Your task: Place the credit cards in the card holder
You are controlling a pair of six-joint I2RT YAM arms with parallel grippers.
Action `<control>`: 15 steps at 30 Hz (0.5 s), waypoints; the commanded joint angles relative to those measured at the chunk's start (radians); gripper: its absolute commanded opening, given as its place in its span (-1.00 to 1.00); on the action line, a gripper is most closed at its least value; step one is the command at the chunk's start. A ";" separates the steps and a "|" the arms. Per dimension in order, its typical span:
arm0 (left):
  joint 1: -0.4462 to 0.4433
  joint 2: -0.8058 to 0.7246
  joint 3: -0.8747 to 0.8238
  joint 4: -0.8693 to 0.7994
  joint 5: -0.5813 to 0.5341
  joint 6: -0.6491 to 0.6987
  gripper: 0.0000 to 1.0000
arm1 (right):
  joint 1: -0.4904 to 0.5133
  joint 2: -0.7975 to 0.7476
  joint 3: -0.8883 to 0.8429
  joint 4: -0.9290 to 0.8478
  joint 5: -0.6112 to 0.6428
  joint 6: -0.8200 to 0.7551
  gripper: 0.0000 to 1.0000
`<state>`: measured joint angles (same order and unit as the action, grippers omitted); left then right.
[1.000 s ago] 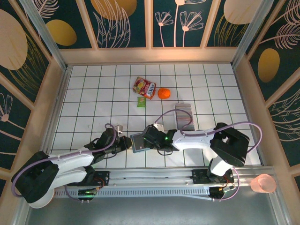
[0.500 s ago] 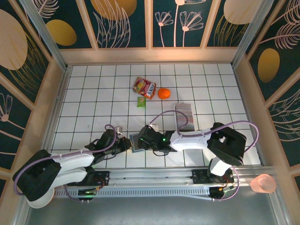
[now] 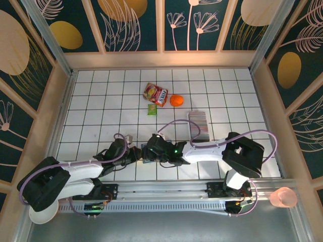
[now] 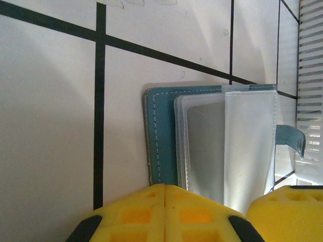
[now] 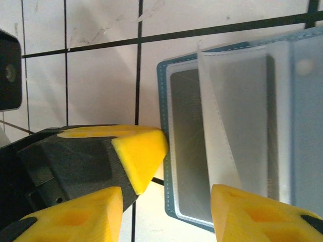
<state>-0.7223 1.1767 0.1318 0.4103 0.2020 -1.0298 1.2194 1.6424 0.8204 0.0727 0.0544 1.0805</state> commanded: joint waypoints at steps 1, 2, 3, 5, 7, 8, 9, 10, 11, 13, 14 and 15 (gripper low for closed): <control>-0.007 -0.031 -0.013 -0.049 -0.022 0.004 -0.88 | 0.012 0.005 0.020 0.067 0.004 0.011 -0.02; -0.008 -0.048 -0.017 -0.060 -0.027 0.003 -0.88 | 0.013 0.001 0.017 0.081 -0.002 0.010 -0.02; -0.008 -0.070 -0.017 -0.080 -0.038 0.006 -0.88 | 0.011 -0.004 0.015 0.097 -0.015 0.014 -0.03; -0.008 -0.118 -0.017 -0.126 -0.074 0.003 -0.88 | 0.011 -0.025 0.008 0.177 -0.033 -0.002 -0.04; -0.008 -0.172 -0.033 -0.134 -0.093 -0.011 -0.88 | 0.011 -0.052 0.008 0.254 -0.083 -0.022 -0.04; -0.008 -0.201 -0.038 -0.147 -0.107 -0.015 -0.87 | 0.011 -0.067 0.014 0.282 -0.093 -0.043 -0.04; -0.007 -0.227 -0.037 -0.167 -0.123 -0.015 -0.87 | 0.011 -0.082 0.024 0.293 -0.097 -0.068 -0.04; -0.008 -0.248 -0.034 -0.186 -0.136 -0.013 -0.87 | 0.011 -0.093 0.034 0.291 -0.097 -0.090 -0.04; -0.008 -0.272 -0.029 -0.212 -0.152 -0.012 -0.87 | 0.010 -0.113 0.046 0.276 -0.097 -0.126 -0.07; -0.007 -0.309 -0.019 -0.249 -0.177 -0.012 -0.86 | 0.005 -0.159 0.067 0.212 -0.070 -0.203 -0.09; -0.008 -0.329 -0.018 -0.261 -0.187 -0.015 -0.85 | -0.003 -0.190 0.075 0.169 -0.051 -0.251 -0.10; -0.008 -0.347 -0.018 -0.268 -0.196 -0.015 -0.84 | -0.017 -0.226 0.082 0.119 -0.042 -0.310 -0.09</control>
<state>-0.7258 0.8665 0.1081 0.2173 0.0635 -1.0344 1.2186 1.5181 0.8516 0.2436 -0.0177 0.9344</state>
